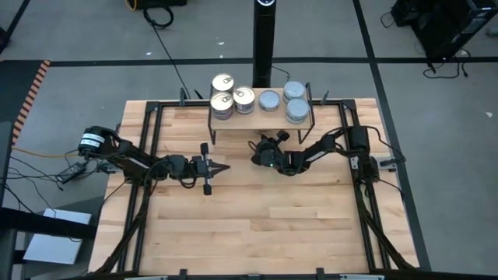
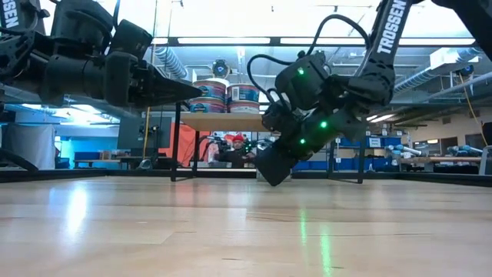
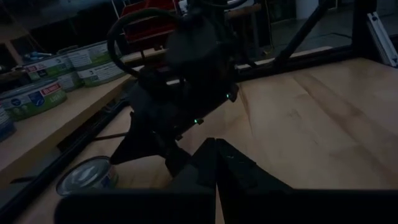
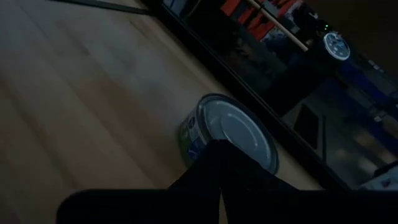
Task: Stack canned seafood by type on shelf
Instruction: Stack the green tuna can on the left green tuna can on the shelf
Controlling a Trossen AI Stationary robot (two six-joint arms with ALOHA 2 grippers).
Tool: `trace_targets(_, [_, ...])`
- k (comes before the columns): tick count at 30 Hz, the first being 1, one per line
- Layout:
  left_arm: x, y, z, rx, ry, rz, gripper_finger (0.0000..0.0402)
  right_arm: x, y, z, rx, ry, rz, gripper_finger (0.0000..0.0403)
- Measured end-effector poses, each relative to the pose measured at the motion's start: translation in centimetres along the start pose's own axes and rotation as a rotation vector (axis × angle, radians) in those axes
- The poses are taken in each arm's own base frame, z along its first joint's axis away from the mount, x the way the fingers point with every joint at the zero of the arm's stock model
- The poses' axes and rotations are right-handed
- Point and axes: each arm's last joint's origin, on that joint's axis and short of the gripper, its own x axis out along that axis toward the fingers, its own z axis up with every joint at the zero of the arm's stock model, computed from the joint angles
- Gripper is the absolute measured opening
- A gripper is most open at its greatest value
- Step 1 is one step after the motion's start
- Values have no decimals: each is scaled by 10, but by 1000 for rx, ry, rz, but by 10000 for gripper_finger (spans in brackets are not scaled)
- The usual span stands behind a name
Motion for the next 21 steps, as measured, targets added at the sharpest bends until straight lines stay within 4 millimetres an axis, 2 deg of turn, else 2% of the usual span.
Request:
trace_targets(11, [0,0,0,1,-3,0,5,9,-7,-1,16,15,-15,10])
trace_targets(17, [0,0,0,1,-5,1,5,-1,1,5,111,-32,31,9])
trace_targets(21, [0,0,0,1,-5,0,5,-12,6,8,262,-54,40,9])
